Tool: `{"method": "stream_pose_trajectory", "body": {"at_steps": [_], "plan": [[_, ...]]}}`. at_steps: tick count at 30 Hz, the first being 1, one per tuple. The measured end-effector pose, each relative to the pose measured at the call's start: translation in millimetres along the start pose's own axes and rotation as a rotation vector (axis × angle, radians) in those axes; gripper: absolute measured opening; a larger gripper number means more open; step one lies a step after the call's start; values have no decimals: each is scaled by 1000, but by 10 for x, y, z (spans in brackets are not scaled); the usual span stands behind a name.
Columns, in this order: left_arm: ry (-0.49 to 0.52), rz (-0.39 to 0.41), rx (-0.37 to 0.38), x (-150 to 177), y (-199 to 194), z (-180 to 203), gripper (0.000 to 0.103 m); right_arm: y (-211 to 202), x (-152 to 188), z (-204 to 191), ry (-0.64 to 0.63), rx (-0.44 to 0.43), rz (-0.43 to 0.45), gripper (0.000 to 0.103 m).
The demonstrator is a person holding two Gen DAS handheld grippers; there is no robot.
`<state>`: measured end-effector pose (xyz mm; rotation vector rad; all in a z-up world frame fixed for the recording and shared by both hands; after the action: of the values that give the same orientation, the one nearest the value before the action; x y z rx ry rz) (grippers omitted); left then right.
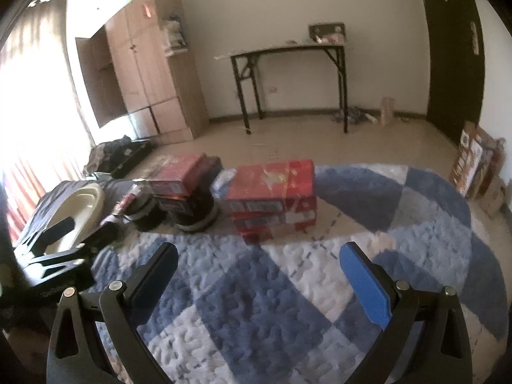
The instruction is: Organize rigid objects
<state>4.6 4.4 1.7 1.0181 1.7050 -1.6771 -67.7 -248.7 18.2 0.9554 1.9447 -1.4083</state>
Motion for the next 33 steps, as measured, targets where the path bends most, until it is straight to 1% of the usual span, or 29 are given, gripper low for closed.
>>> {"method": "stream_pose_trajectory", "body": {"at_steps": [1, 3, 6, 11, 17, 21, 33], "plan": [[1, -7, 1, -2, 11, -3, 103, 24, -10, 14, 1, 12, -6, 103], [5, -12, -23, -32, 25, -13, 103, 64, -34, 32, 2, 39, -7, 103], [-7, -2, -33, -29, 30, -44, 103, 107, -26, 50, 11, 39, -15, 103], [8, -33, -48, 23, 141, -26, 103, 197, -14, 65, 1, 64, -36, 103], [20, -51, -33, 79, 198, 21, 103, 230, 32, 79, -6, 62, -46, 103], [24, -49, -53, 72, 178, 22, 103, 232, 26, 83, -4, 58, -44, 103], [24, -59, -66, 71, 194, 9, 103, 244, 35, 81, -10, 58, -48, 103]]}}
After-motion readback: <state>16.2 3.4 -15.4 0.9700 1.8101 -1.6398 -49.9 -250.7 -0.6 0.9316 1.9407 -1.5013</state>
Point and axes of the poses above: each gripper's, at about its wrist camera, not at the fingertips, and y roughly the way its jaws point, z to its right, x to its underside, the point moved 2 cm from there along y, roughly the way its jaws point, and after that the axes turned 7 degrees about y, right-handed, at the moved point
